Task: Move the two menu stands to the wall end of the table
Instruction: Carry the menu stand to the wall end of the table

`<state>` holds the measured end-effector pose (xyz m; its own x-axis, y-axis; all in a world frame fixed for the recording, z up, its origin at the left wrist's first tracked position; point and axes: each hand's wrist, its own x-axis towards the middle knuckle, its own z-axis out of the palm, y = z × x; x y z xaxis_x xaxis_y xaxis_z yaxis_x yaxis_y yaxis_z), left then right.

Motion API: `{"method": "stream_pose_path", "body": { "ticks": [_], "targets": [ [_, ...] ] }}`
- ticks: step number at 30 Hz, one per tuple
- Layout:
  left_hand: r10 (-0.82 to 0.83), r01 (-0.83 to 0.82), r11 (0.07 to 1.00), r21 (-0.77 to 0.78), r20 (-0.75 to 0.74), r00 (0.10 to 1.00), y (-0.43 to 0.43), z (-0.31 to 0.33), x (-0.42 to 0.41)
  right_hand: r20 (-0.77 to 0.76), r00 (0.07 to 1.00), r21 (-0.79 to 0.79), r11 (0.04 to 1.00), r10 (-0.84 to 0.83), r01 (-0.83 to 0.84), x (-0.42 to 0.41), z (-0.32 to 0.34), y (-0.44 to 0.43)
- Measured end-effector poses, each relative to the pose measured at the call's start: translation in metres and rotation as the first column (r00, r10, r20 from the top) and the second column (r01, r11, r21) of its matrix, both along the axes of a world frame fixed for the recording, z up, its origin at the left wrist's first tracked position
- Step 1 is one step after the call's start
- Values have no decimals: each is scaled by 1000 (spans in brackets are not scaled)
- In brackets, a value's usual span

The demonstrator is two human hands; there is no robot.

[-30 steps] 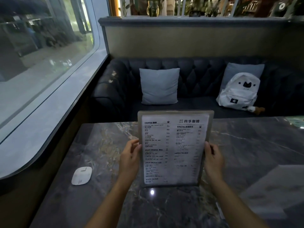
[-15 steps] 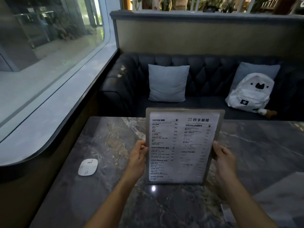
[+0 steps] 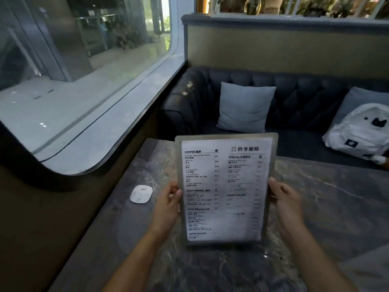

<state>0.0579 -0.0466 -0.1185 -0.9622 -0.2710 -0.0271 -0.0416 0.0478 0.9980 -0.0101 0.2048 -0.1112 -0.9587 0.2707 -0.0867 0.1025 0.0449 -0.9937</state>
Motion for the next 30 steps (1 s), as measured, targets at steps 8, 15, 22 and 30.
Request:
{"method": "stream_pose_path", "body": {
  "ticks": [8, 15, 22, 30],
  "targets": [
    [224, -225, 974, 29, 45, 974, -47, 8, 71, -46, 979, -34, 979, 200, -201, 18, 6, -68],
    [416, -420, 907, 23, 102, 904, -81, 16, 140, -27, 924, -45, 923, 382, -382, 40, 3, -130],
    [601, -606, 795, 23, 103, 793, -91, 15, 205, -5, 841, -49, 840, 542, -541, 68, 6, -181],
    [743, -761, 644, 80, 174, 647, -92, 5, 262, -2, 755, -104, 751, 655, -652, 102, -2, -215]
  ]
}}
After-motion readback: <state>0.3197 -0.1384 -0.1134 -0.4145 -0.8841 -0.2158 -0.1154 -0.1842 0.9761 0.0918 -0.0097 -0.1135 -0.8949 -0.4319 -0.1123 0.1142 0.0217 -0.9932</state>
